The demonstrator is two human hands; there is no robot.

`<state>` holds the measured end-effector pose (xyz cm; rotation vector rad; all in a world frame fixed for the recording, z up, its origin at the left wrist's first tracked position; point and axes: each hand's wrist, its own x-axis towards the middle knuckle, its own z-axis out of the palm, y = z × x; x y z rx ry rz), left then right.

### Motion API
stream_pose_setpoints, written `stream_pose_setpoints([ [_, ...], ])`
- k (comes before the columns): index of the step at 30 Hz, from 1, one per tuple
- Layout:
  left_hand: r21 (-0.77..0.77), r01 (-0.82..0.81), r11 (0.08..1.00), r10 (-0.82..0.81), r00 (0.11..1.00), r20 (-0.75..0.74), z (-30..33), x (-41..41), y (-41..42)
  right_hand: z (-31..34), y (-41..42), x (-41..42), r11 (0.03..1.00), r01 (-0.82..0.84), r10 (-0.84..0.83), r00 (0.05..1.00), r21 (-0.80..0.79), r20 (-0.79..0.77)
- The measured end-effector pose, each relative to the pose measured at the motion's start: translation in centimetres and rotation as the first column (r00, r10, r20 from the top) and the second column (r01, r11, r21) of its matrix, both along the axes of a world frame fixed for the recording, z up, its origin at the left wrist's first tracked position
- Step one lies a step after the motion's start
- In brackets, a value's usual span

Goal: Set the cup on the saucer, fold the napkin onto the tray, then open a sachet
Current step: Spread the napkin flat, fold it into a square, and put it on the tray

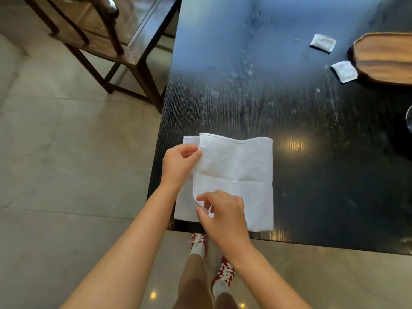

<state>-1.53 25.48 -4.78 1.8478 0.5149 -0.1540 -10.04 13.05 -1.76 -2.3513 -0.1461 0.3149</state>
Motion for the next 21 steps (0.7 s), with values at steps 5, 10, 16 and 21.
stream_pose_setpoints([
  [5, 0.211, -0.007, 0.977, -0.001, 0.999, 0.035, -1.3, -0.4, 2.2, -0.6, 1.7, -0.1, 1.000, -0.014, 0.014, 1.000, -0.008, 0.013],
  [10, 0.344, -0.031, 0.939, 0.027, 1.000, 0.016, -2.6, -0.4, 3.5, -2.4, 3.7, -0.2, 0.998, -0.024, 0.025, 1.000, -0.066, 0.018],
  [16, 0.441, -0.025, 0.897, -0.005, 0.998, 0.067, -3.2, -0.2, 3.3, -4.9, 4.7, -1.3, 0.957, -0.168, 0.185, 0.982, -0.237, 0.049],
  [21, 0.488, -0.009, 0.873, -0.001, 1.000, 0.020, -3.2, 0.0, 3.4, -5.5, 3.3, -0.9, 0.938, -0.163, 0.232, 0.951, -0.307, 0.205],
])
